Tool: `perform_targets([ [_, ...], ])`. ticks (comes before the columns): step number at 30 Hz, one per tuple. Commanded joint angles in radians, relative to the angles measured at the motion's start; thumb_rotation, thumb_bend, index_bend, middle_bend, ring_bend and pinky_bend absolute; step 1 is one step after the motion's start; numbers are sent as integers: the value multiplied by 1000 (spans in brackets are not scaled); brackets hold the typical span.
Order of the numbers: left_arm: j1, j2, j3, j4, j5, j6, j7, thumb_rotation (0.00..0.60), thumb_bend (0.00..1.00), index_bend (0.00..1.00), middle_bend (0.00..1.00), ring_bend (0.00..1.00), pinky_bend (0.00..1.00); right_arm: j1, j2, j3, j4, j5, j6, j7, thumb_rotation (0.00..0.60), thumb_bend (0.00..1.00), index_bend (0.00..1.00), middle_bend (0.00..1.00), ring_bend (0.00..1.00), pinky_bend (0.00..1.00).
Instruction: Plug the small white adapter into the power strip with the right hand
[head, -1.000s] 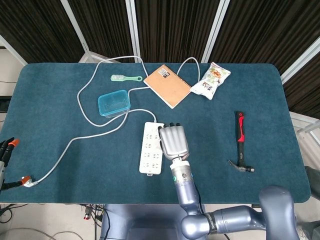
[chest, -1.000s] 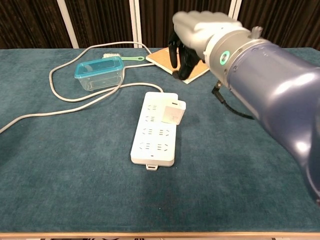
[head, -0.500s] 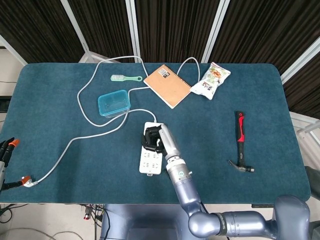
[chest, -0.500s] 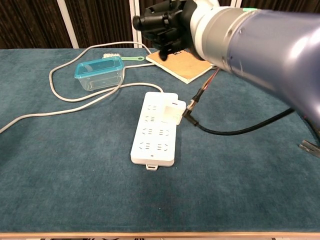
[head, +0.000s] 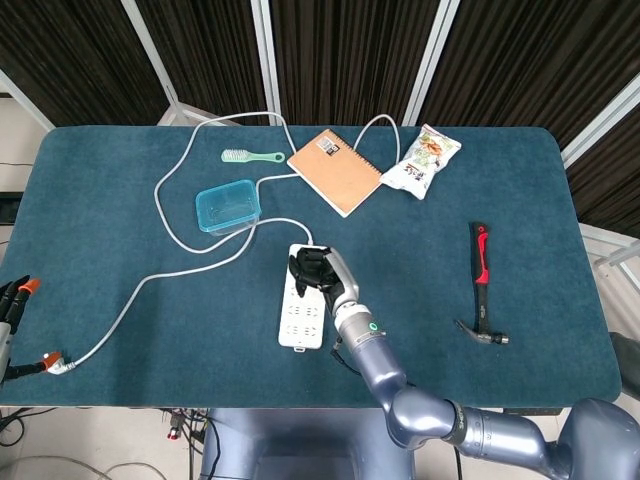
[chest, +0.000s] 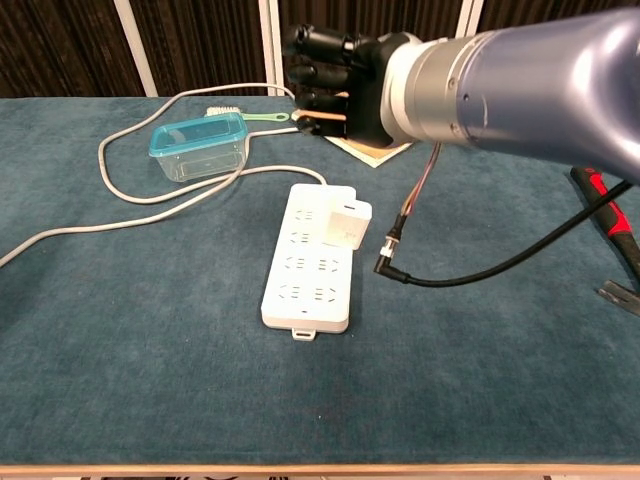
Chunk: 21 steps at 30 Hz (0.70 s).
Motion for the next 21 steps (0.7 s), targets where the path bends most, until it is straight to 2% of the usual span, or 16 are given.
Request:
perform_targets([
  [1,0,0,0,0,0,0,1,600,2,0,0,0,0,-9,-4,-34,38,-6,-22,24,600,637,853,865,825,787],
  [9,-1,1,0,-1,-3,-4,-1,600,2,0,0,0,0,3,-43,-70,136,-11,-53,68,600,637,853,865,825,787],
  [21,-3,1,0,-1,-5,-8,-2,600,2,0,0,0,0,22,-117,-43,237,-8,-17,145,600,640,853,865,825,787],
])
